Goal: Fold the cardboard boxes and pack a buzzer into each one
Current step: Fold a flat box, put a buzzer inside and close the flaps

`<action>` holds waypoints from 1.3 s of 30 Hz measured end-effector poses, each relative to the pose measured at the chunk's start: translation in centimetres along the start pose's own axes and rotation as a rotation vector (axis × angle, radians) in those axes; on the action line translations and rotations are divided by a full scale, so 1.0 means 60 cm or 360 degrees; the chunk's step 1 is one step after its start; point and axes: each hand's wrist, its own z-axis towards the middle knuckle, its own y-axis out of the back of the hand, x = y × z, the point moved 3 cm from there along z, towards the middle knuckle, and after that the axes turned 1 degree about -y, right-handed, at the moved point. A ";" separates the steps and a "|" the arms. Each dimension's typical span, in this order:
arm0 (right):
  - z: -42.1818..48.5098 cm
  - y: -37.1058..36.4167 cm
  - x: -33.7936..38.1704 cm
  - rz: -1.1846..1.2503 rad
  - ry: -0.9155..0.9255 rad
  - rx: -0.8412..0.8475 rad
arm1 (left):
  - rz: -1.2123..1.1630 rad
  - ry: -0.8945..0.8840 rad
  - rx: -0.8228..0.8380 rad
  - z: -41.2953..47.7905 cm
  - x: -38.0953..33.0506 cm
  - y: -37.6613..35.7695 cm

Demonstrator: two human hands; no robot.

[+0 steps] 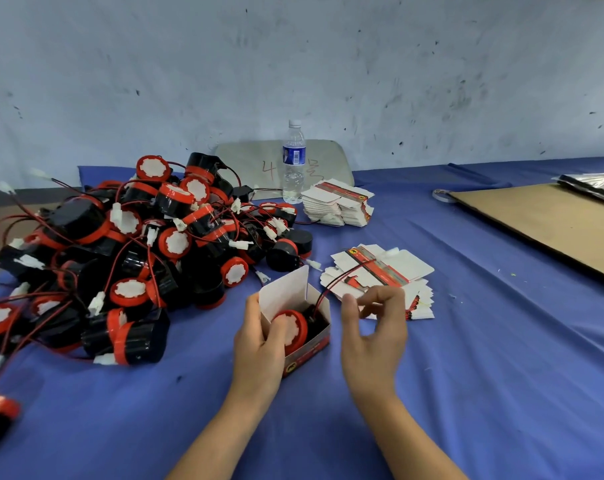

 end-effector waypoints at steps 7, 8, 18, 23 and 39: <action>0.015 -0.009 -0.030 0.0470 -0.0718 0.0223 | -0.0021 0.0004 0.0042 0.000 0.002 -0.001; 0.017 -0.008 -0.033 0.0541 -0.0742 0.0217 | -0.0028 0.0006 0.0050 0.000 0.003 -0.001; 0.038 0.009 -0.032 0.0818 -0.0721 0.0069 | -0.0097 0.0019 0.0093 0.004 0.015 -0.002; 0.027 0.005 -0.019 0.0317 -0.0365 0.0192 | -0.0064 -0.0019 0.0088 0.004 0.016 -0.001; -0.010 -0.035 0.006 -0.1050 0.0379 0.0988 | 0.0661 -0.0942 -0.0111 -0.009 -0.003 -0.003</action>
